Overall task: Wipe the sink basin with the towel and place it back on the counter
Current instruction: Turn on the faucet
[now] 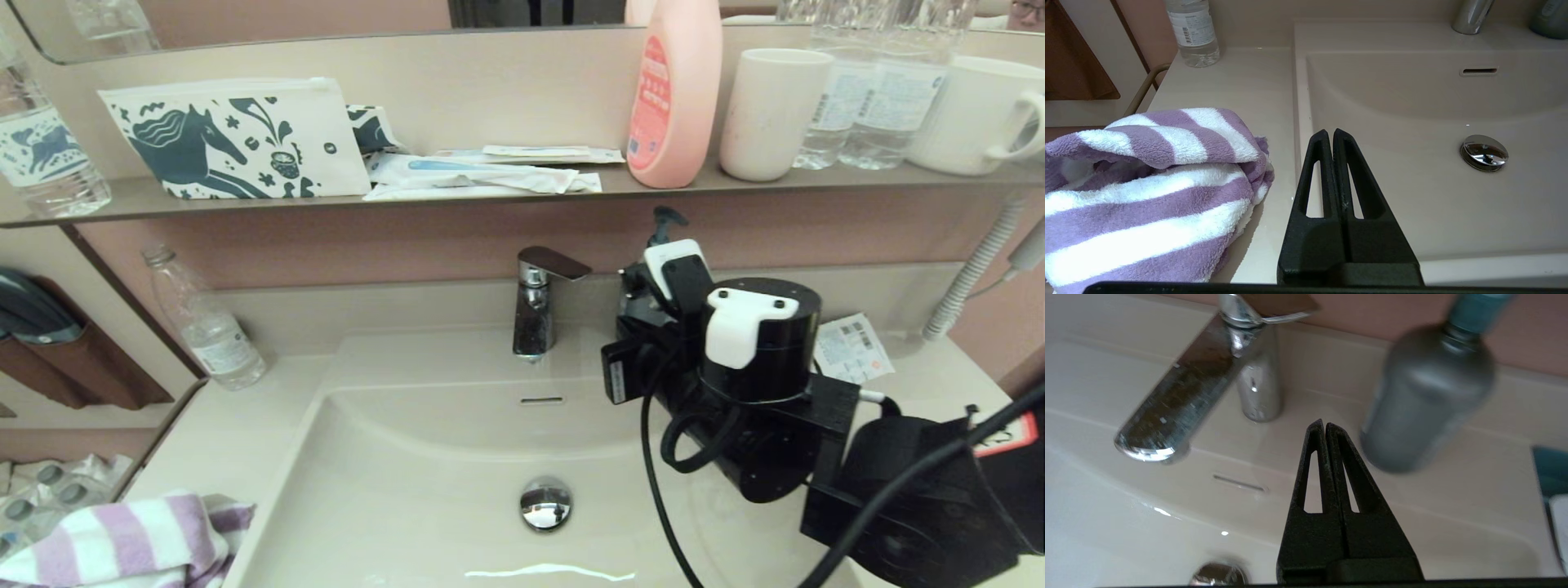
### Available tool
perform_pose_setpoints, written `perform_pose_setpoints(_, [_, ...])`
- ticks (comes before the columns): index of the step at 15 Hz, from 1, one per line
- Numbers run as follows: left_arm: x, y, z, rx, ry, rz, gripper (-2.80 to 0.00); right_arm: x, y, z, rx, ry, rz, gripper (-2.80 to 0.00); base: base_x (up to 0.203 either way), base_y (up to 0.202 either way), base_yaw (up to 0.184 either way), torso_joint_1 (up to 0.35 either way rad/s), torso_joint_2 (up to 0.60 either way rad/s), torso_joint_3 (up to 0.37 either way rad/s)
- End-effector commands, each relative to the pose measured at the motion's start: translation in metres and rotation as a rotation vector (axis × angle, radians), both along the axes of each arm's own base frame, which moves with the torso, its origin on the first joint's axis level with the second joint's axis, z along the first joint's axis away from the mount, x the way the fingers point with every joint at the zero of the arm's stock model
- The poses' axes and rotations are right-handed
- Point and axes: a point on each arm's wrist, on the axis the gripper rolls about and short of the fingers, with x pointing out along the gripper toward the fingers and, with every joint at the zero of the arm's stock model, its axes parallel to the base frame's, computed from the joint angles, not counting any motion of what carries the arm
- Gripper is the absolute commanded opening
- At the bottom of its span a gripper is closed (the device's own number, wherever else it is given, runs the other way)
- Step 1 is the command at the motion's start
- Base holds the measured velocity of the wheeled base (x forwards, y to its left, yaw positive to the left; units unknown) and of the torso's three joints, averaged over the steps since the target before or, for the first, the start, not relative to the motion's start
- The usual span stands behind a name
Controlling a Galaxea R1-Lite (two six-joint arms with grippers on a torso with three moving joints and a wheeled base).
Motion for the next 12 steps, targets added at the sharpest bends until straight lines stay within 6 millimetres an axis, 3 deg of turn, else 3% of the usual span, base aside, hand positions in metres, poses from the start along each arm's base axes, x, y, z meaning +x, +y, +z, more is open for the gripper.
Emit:
perform_pose_setpoints(1, [0.0,0.0,0.0,0.0,-0.001,0.0,-2.8,0.015,0.019,-0.012,-0.031,-0.001,0.016,-2.8,0.0,0.0,0.0,0.0,0.0,0.0])
perform_pose_setpoints(7, [0.0,0.0,0.0,0.0,-0.001,0.0,-2.8,0.038,0.042,-0.007,-0.054,-0.074,0.032,-2.8,0.0,0.0,0.0,0.0,0.0,0.0])
perform_pose_setpoints(12, [0.0,0.0,0.0,0.0,-0.001,0.0,-2.8,0.058,0.055,-0.017,-0.065,-0.317,-0.002,-2.8,0.0,0.0,0.0,0.0,0.0,0.0])
